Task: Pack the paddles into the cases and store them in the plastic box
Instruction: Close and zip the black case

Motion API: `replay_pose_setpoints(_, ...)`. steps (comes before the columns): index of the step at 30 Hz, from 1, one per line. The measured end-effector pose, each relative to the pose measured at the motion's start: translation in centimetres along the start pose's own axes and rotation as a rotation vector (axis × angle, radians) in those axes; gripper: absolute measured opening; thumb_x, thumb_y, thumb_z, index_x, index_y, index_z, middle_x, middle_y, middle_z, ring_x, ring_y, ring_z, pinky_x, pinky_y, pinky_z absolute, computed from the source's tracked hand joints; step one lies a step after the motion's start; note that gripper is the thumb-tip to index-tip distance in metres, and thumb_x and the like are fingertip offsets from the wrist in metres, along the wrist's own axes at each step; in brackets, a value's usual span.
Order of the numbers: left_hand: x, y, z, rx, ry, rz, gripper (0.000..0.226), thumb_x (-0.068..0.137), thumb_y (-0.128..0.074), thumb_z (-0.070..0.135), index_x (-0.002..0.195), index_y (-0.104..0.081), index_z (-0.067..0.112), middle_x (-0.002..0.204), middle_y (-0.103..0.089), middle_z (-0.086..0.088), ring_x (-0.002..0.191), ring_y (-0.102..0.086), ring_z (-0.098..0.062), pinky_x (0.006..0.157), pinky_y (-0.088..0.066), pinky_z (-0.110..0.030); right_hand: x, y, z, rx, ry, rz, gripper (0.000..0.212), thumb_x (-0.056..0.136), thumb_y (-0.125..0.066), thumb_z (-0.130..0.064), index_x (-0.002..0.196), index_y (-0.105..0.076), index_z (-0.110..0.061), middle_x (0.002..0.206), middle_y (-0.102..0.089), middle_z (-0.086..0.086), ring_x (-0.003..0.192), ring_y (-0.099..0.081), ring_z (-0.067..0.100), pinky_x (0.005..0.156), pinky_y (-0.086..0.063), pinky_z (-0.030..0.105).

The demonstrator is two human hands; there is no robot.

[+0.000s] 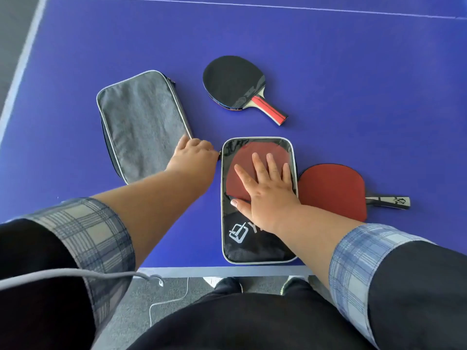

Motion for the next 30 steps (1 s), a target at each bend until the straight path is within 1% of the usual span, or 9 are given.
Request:
replay_pose_setpoints(2,-2.3,-0.4,-0.1,-0.228,0.148,0.052,0.062,0.088,-0.058,0.022,0.146,-0.038,0.023,0.146,-0.037,0.001,0.135,-0.03,-0.026,0.116,-0.019,-0.043,-0.1,0.1,-0.1,0.014,0.028,-0.046,0.082,0.089,-0.023,-0.078,0.155,0.011,-0.044,0.167,0.021,0.004,0.151,0.023,0.035,0.119,0.012,0.062)
replay_pose_setpoints(4,-4.9,-1.9,-0.2,-0.532,0.327,0.02,0.068,0.089,-0.056,0.027,0.15,-0.028,0.024,0.15,-0.029,0.001,0.134,-0.029,-0.027,0.107,-0.032,-0.045,-0.8,1.1,0.2,0.089,0.029,-0.038,0.08,0.091,-0.036,-0.073,0.157,-0.002,-0.044,0.168,0.017,0.004,0.152,0.02,0.033,0.121,0.01,0.059)
replay_pose_setpoints(8,-7.7,-4.9,1.3,-0.793,0.462,-0.175,0.066,0.09,-0.056,0.038,0.149,-0.03,0.025,0.146,-0.036,-0.005,0.108,-0.055,-0.027,0.078,-0.05,-0.038,-5.2,3.6,4.5,0.496,-0.311,0.172,0.063,0.094,-0.056,-0.051,0.152,-0.034,-0.038,0.168,-0.007,0.006,0.154,-0.006,0.028,0.124,-0.013,0.05)
replay_pose_setpoints(11,-8.2,-5.5,3.0,-0.976,0.518,-0.286,0.064,0.09,-0.059,0.04,0.145,-0.035,0.02,0.117,-0.058,0.001,0.083,-0.059,-0.017,0.058,-0.043,-0.028,-8.8,0.9,6.3,0.954,-0.545,0.084,0.058,0.094,-0.061,-0.036,0.148,-0.041,-0.027,0.155,-0.04,0.005,0.139,-0.042,0.026,0.116,-0.035,0.04)
replay_pose_setpoints(13,-8.4,-6.2,4.4,-1.049,0.547,-0.389,0.058,0.089,-0.061,0.043,0.137,-0.043,0.017,0.112,-0.061,-0.002,0.089,-0.06,-0.021,0.067,-0.048,-0.031,-9.7,-0.2,6.6,1.117,-0.606,0.025,0.053,0.093,-0.061,-0.032,0.143,-0.045,-0.023,0.136,-0.059,0.002,0.12,-0.058,0.024,0.106,-0.047,0.044)
replay_pose_setpoints(16,-8.1,-6.2,4.9,-1.125,0.595,-0.379,0.053,0.087,-0.063,0.045,0.13,-0.045,0.018,0.119,-0.059,-0.009,0.101,-0.06,-0.029,0.087,-0.053,-0.043,-9.6,-0.4,6.8,1.217,-0.648,-0.004,0.049,0.091,-0.063,-0.034,0.137,-0.051,-0.025,0.128,-0.063,0.0,0.117,-0.059,0.023,0.105,-0.047,0.045)
replay_pose_setpoints(18,-7.8,-5.7,4.5,-1.159,0.603,-0.301,0.051,0.088,-0.062,0.043,0.13,-0.042,0.023,0.115,-0.059,-0.006,0.098,-0.06,-0.027,0.081,-0.052,-0.042,-9.4,-0.7,6.5,1.272,-0.656,-0.015,0.037,0.088,-0.066,-0.033,0.123,-0.057,-0.026,0.118,-0.066,0.001,0.107,-0.062,0.021,0.101,-0.049,0.045)
replay_pose_setpoints(21,-7.7,-4.3,3.9,-1.235,0.593,-0.199,0.048,0.085,-0.066,0.046,0.123,-0.039,0.035,0.095,-0.065,0.002,0.081,-0.063,-0.017,0.06,-0.047,-0.03,-9.5,-1.3,6.3,1.368,-0.647,0.0,0.045,0.082,-0.07,-0.03,0.125,-0.058,-0.028,0.117,-0.068,0.001,0.108,-0.064,0.023,0.101,-0.05,0.047)
replay_pose_setpoints(30,-5.7,4.8,5.8,-1.465,0.427,-0.035,0.065,0.077,-0.072,0.043,0.119,-0.032,0.074,0.081,-0.075,0.013,0.068,-0.075,-0.014,0.048,-0.057,-0.028,-10.3,5.8,10.3,1.407,-0.52,0.257,0.089,0.08,-0.077,-0.038,0.153,-0.025,-0.04,0.133,-0.061,-0.007,0.119,-0.061,0.017,0.105,-0.049,0.041)
Point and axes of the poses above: each hand's wrist, its own x-axis towards the middle knuckle, its own y-axis out of the back of the hand, z = x × y, the point moved 10 cm from there along x, towards the middle knuckle
